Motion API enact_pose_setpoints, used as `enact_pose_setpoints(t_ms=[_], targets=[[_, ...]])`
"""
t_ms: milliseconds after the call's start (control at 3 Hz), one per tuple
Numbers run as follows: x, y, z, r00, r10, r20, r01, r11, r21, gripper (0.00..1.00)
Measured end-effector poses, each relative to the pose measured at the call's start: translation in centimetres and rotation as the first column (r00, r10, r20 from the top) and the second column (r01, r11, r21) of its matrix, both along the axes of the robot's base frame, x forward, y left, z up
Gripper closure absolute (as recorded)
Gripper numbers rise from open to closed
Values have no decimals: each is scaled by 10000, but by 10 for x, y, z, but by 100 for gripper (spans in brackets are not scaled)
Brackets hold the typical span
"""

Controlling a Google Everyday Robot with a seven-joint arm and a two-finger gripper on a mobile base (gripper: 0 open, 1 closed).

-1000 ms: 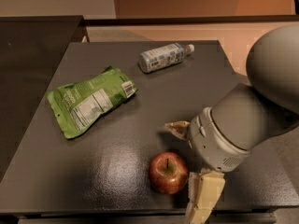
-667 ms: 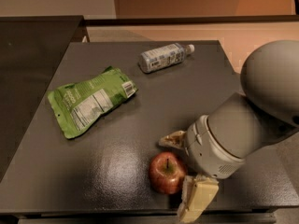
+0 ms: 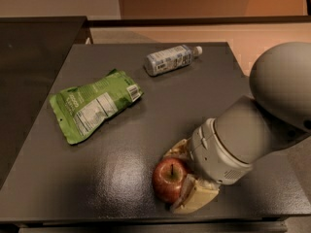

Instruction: Pick apple

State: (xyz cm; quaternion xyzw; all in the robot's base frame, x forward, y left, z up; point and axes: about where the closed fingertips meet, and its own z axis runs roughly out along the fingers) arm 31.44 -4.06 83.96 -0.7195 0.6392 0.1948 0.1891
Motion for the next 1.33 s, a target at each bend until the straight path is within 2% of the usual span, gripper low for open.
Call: enact_pose_setpoints(t_ms=[333, 667, 1000, 1333], targets=[[9, 4, 22, 9998, -152, 134, 152, 9999, 26, 88], [22, 6, 55, 9984, -373, 435, 373, 9993, 21, 100], [45, 3, 132, 9890, -814, 1237, 796, 9966, 192, 100], [45, 3, 132, 9890, -813, 1239, 795, 9966, 192, 100]])
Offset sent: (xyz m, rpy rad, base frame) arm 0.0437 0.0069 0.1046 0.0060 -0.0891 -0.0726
